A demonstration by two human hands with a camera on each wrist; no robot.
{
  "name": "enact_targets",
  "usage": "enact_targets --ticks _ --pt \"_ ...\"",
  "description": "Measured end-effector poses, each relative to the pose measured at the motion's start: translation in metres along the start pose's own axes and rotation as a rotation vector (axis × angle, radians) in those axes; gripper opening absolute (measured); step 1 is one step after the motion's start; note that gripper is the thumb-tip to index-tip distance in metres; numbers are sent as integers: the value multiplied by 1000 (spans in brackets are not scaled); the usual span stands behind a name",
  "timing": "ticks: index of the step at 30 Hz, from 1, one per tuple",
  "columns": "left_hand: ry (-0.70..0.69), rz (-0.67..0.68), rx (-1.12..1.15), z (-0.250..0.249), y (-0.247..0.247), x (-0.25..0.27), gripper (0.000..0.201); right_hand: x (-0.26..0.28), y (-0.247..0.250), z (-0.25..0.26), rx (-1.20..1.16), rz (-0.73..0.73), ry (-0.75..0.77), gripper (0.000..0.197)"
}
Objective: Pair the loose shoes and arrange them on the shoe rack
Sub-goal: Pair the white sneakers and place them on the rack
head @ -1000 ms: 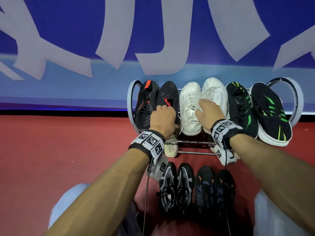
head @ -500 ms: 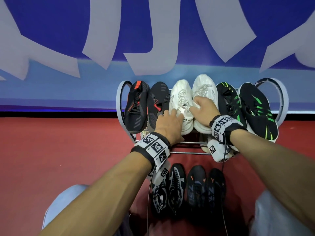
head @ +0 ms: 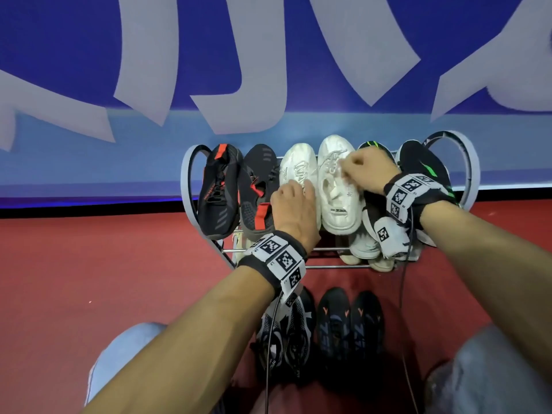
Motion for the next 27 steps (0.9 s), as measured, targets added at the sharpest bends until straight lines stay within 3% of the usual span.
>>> enact_targets --ticks 2,3,5,7,13,22,27 --pt "-132 -16 35 -10 1 -5 122 -3 17 -28 103 -209 -88 16" --pt "-217 10 63 -15 0 -7 120 -3 21 -42 140 -215 -127 23" --pt "-327 66 96 -24 -4 -9 111 0 20 -68 215 -82 -171 60" --pt "-343 74 99 -29 -10 -12 102 3 17 -84 218 -14 -210 82" --pt "-330 14 49 -42 -12 -16 98 -7 10 -91 183 7 -266 105" --pt "-356 -2 56 -45 -13 -17 103 -19 6 -89 319 46 -355 92" --pt "-344 -5 42 -45 -13 -17 98 -23 6 -90 264 29 -276 96"
Point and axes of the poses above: each hand's wrist, its own x-axis away from the middle knuckle, its own y-axis out of the back of the hand, z = x × y, the point moved 2 cm from there along -x, towards the middle knuckle, and after that the axes turned 5 degrees about x, right-handed, at the moved point
